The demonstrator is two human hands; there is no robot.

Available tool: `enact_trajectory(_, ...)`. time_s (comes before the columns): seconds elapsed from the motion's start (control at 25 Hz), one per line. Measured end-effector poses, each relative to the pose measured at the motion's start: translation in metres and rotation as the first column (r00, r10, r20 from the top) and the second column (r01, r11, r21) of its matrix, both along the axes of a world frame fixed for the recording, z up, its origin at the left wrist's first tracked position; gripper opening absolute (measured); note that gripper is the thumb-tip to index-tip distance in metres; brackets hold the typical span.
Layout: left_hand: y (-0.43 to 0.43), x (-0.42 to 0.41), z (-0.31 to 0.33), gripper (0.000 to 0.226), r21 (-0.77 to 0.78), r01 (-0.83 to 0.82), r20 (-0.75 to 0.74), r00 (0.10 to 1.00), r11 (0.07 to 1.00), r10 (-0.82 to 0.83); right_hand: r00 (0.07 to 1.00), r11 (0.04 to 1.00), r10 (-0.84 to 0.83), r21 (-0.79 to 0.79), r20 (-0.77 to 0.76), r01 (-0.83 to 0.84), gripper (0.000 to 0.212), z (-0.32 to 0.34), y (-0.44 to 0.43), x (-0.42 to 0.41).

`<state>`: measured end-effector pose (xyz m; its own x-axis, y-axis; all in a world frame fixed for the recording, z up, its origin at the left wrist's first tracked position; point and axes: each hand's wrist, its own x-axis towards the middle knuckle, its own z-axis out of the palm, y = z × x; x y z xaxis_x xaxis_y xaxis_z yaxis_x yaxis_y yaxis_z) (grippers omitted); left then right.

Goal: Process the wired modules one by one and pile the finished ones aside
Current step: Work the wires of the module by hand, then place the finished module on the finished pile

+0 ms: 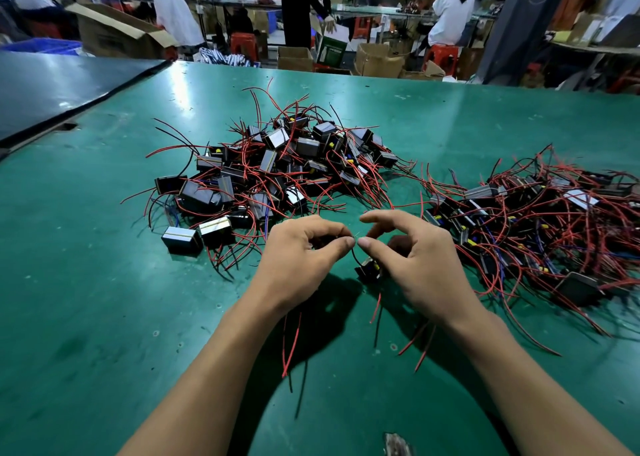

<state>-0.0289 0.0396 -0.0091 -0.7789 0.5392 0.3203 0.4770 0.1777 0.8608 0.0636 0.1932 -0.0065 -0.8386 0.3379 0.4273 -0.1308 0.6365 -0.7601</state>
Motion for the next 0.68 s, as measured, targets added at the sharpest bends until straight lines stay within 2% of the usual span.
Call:
enact_trajectory(0.12,-0.002,-0.001,0.0,0.003,-0.016,0.03,0.016,0.999,0.999,-0.029,0.998,0.985,0.02,0.175,-0.065,-0.009,0.007,-0.003,0.003,0.0)
enact_trajectory(0.16,-0.002,-0.001,0.0,0.003,-0.019,0.031,0.003,1.0,0.999,-0.031,0.998,0.984,0.015,0.176,-0.059,-0.005,0.002,-0.003,0.003,0.0)
enact_trajectory(0.36,-0.002,-0.001,-0.001,0.004,-0.041,0.049,-0.075,0.996,0.998,-0.052,0.999,0.995,-0.028,0.093,0.046,0.024,0.016,-0.001,-0.004,0.0)
enact_trajectory(0.4,-0.002,-0.001,-0.001,0.004,-0.043,0.053,-0.078,0.995,0.998,-0.056,0.994,0.999,-0.037,0.025,0.102,0.034,0.02,0.001,-0.006,-0.001)
enact_trajectory(0.48,-0.001,0.0,-0.002,0.004,-0.038,0.053,-0.077,0.995,0.998,-0.056,0.972,0.949,0.009,-0.309,0.236,0.066,0.028,0.005,-0.009,-0.005)
enact_trajectory(0.56,0.001,0.001,-0.003,0.005,-0.041,0.041,-0.092,0.995,0.998,-0.045,0.937,0.746,0.117,-0.652,0.329,0.136,0.029,0.01,-0.012,-0.007)
enact_trajectory(0.6,0.002,0.001,-0.003,0.005,-0.049,0.032,-0.106,0.994,0.998,-0.037,0.923,0.664,0.153,-0.729,0.354,0.169,0.027,0.012,-0.013,-0.007)
enact_trajectory(0.64,0.002,0.001,-0.003,0.005,-0.059,0.019,-0.117,0.993,0.998,-0.026,0.916,0.628,0.175,-0.758,0.361,0.179,0.026,0.013,-0.012,-0.006)
enact_trajectory(0.68,0.001,-0.001,-0.003,0.005,-0.064,0.003,-0.118,0.993,0.998,-0.011,0.919,0.631,0.187,-0.759,0.348,0.159,0.026,0.013,-0.011,-0.005)
